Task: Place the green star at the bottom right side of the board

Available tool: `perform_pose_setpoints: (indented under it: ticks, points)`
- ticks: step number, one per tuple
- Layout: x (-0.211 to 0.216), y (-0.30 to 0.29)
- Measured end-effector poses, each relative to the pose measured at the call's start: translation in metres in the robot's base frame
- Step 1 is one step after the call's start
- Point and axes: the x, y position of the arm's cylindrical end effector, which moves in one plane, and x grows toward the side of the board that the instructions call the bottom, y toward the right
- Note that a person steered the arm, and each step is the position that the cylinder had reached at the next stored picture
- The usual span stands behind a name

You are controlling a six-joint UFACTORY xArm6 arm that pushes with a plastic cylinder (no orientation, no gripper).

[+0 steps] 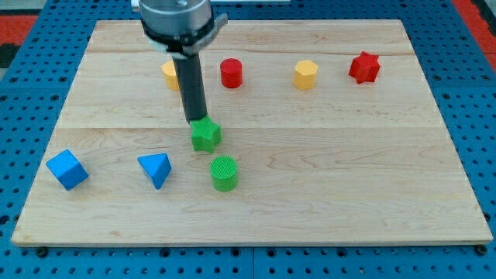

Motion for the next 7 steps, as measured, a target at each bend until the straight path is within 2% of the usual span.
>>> perform_pose_setpoints:
  ticks: [1,2,3,5,7]
  points:
    - [0.025,-0.024]
    - [0.049,-0.018]
    - [0.053,0.009]
    - [0.03,-0.008]
    - [0.02,0.092]
